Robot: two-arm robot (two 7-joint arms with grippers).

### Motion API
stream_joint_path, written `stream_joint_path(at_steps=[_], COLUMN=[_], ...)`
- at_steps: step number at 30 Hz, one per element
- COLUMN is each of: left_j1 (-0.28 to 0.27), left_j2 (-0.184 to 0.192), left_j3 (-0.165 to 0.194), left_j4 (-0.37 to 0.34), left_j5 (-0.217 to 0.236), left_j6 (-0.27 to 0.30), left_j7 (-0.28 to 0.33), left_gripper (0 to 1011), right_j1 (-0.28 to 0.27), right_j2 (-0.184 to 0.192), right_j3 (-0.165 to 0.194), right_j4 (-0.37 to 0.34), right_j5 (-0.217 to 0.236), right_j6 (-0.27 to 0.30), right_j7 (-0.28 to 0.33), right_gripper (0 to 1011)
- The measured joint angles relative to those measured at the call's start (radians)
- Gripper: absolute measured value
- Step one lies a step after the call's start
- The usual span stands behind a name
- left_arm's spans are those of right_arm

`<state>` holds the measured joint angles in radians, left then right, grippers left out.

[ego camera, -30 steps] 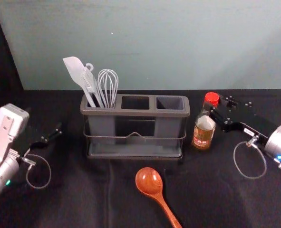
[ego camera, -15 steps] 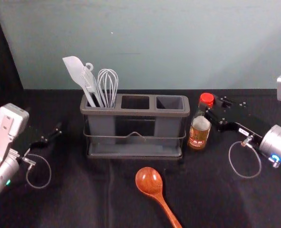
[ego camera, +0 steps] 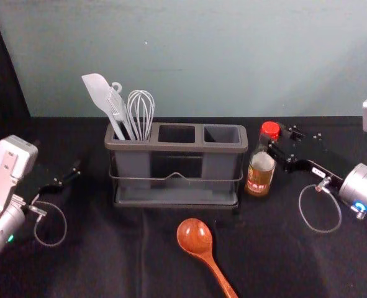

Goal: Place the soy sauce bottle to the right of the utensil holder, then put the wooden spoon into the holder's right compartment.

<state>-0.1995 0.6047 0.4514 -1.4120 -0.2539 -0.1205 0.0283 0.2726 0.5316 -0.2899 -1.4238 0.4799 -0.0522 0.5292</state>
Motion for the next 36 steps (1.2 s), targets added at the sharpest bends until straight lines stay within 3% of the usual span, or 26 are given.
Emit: stream_joint_path(at_steps=[20, 24, 29, 36], left_j1=[0.000, 0.000, 0.000, 0.000], left_j2=[0.000, 0.000, 0.000, 0.000], left_j3=[0.000, 0.000, 0.000, 0.000], left_j4=[0.000, 0.000, 0.000, 0.000], left_j5=[0.000, 0.000, 0.000, 0.000], left_j6=[0.000, 0.000, 0.000, 0.000], left_j7=[0.000, 0.000, 0.000, 0.000], left_gripper=[1011, 1011, 1011, 1011], right_j1=[-0.001, -0.001, -0.046, -0.090], right_j2=[0.001, 0.002, 0.021, 0.040], right_j3=[0.000, 0.000, 0.027, 0.059], right_j4=[-0.002, -0.002, -0.089, -0.181], right_j5=[0.000, 0.000, -0.045, -0.071], right_j6=[0.002, 0.002, 0.000, -0.002], right_j7=[-0.001, -0.001, -0.071, -0.087], right_gripper=[998, 1004, 1004, 1004])
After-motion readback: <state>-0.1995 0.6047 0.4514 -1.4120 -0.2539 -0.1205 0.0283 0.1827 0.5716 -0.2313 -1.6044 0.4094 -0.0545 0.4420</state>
